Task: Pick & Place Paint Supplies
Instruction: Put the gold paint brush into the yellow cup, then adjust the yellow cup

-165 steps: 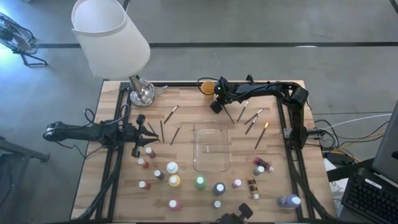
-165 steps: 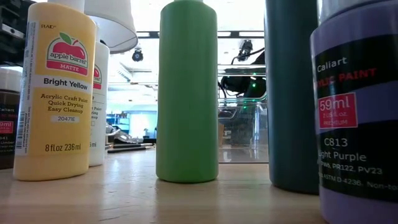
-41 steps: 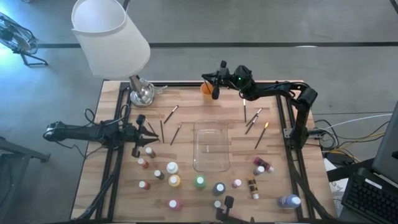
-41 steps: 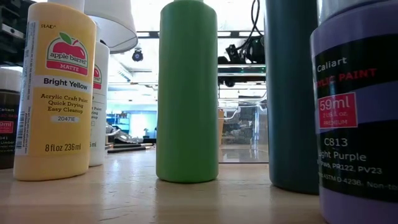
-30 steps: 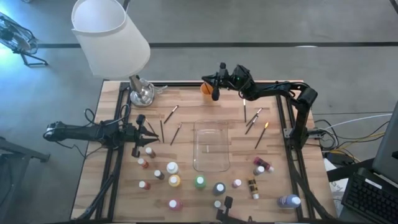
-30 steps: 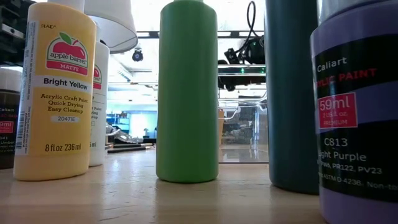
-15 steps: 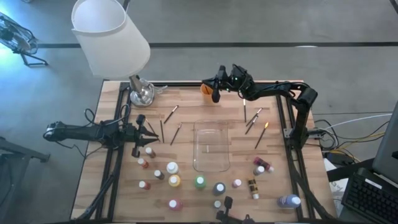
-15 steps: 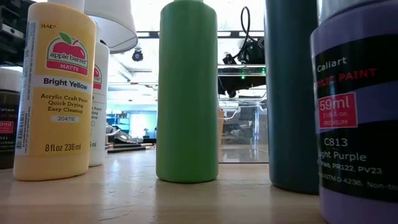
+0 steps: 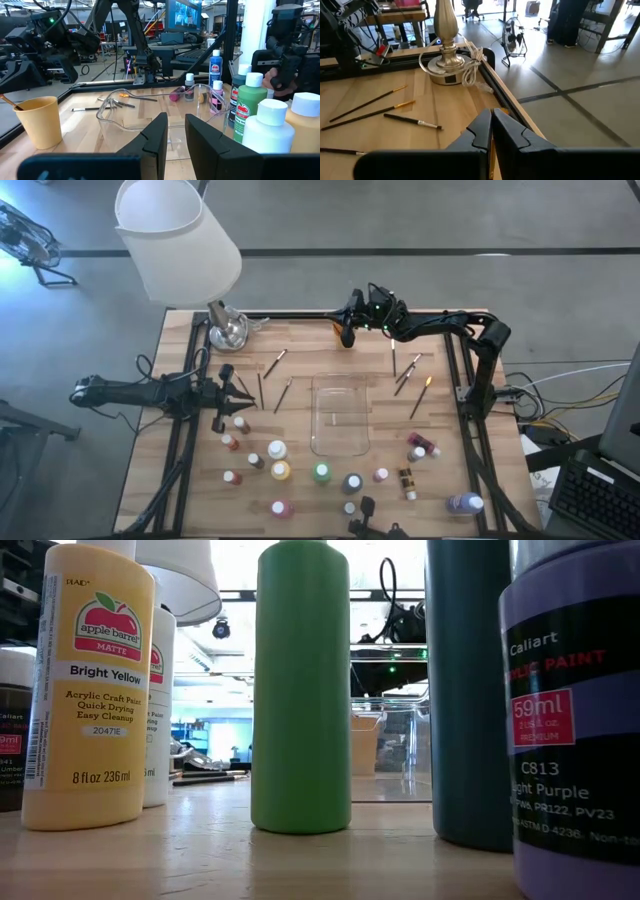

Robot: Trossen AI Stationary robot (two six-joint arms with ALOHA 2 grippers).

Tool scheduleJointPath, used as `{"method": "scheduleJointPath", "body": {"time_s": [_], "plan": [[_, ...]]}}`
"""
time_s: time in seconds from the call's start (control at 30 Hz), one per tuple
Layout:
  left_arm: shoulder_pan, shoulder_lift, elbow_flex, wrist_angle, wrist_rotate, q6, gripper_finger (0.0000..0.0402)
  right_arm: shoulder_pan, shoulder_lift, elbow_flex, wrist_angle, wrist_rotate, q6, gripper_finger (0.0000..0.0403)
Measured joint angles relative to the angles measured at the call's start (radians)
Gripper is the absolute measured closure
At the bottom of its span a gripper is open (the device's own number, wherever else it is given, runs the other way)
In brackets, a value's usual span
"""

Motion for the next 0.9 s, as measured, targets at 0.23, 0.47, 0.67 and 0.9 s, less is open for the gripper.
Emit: {"method": "scheduleJointPath", "body": {"time_s": [0.23,0.47,0.67,0.9], "plan": [[0.000,0.000,0.000,0.000,0.000,0.000,0.0328,0.000,0.000,0.000,-0.001,0.000,0.005,0.0348],[0.000,0.000,0.000,0.000,0.000,0.000,0.0328,0.000,-0.041,0.000,-0.003,0.000,0.005,0.0284],[0.000,0.000,0.000,0.000,0.000,0.000,0.0328,-0.004,-0.204,0.000,-0.201,0.052,-0.065,0.0242],[0.000,0.000,0.000,0.000,0.000,0.000,0.0328,-0.009,-0.439,-0.001,-0.754,0.291,-0.122,0.0237]]}}
